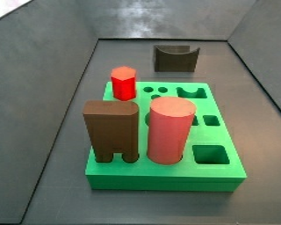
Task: Pick up the 3 prong object. Move up. Rotate the 3 prong object. Place the 3 prong object on the fixture. Regrasp the 3 prong object. Move to above the board. Insert the 3 prong object.
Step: Move to above the board, then insert the 3 prong object.
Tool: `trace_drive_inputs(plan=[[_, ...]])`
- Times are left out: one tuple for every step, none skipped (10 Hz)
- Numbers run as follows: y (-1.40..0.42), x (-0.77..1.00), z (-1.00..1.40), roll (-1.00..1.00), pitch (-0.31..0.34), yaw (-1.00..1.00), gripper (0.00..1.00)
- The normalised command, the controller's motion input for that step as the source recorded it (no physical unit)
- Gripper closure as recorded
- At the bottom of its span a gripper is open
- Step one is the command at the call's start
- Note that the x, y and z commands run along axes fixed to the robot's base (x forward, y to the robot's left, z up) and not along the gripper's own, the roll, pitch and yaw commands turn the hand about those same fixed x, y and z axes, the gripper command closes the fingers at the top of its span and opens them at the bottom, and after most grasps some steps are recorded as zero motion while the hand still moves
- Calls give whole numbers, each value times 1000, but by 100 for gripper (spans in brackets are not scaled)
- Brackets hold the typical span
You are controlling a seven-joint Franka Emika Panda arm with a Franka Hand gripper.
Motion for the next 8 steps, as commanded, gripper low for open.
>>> trace_drive_inputs(plan=[[-313,-326,112,-1000,-231,-144,100],[-153,-218,56,-1000,-228,-142,100],[-58,-149,33,-800,-192,-110,100],[-3,-108,9,-513,-144,-56,100],[4,-89,6,-400,-123,-44,100],[7,-61,9,-238,-80,-26,100],[0,46,0,0,10,0,100],[-20,111,-334,-96,-16,-66,100]])
